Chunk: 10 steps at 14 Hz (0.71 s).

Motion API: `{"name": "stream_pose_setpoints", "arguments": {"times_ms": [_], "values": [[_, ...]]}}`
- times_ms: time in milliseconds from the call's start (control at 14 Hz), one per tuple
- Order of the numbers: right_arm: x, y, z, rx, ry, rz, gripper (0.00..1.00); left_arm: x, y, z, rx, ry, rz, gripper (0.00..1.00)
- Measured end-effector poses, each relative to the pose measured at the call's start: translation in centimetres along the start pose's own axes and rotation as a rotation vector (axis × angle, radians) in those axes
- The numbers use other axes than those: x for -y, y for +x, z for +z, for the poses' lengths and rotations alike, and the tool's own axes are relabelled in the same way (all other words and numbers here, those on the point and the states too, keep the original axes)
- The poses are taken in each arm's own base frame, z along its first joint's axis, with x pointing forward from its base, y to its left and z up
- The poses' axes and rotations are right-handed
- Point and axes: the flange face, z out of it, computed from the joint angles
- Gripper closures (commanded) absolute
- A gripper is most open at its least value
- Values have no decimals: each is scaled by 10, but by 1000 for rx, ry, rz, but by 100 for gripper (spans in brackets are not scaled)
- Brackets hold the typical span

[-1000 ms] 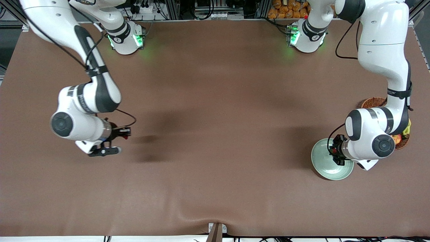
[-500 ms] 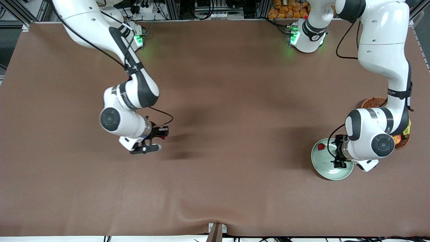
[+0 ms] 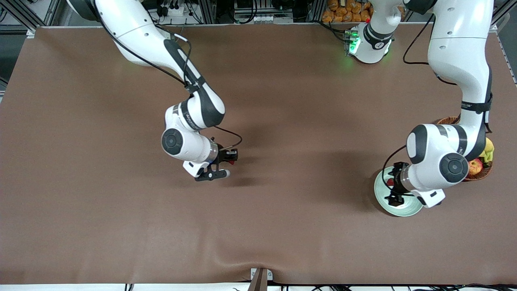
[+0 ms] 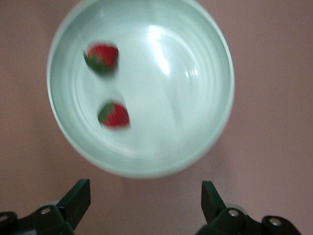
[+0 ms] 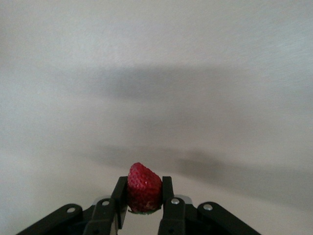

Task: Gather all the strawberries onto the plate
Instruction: 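Grasp the last strawberry with the right gripper, then set the strawberry mid-table with the right gripper while the left gripper approaches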

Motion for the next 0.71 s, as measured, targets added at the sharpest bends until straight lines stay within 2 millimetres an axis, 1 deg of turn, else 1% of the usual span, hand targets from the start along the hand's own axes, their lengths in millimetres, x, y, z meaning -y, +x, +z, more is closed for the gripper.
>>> {"name": "stream_pose_setpoints", "arguments": {"times_ms": [143, 214, 286, 357, 500, 643, 714], "values": [[8, -5, 13, 11, 17, 9, 67, -5, -39, -11, 25, -18, -6, 0], [10, -6, 16, 15, 19, 10, 53, -6, -58, -15, 29, -22, -8, 0], [10, -6, 18, 16, 18, 9, 32, -7, -78, -16, 30, -21, -5, 0], [10, -6, 19, 13, 18, 10, 20, -7, -97, -14, 30, -16, 3, 0], [8, -4, 20, 2, 18, 12, 6, -5, -136, -7, 29, -3, 29, 0], [8, -2, 19, -3, 18, 13, 3, -2, -171, 1, 28, 8, 51, 0], [6, 0, 17, -10, 17, 14, 2, -1, -184, 2, 28, 7, 53, 0]]}}
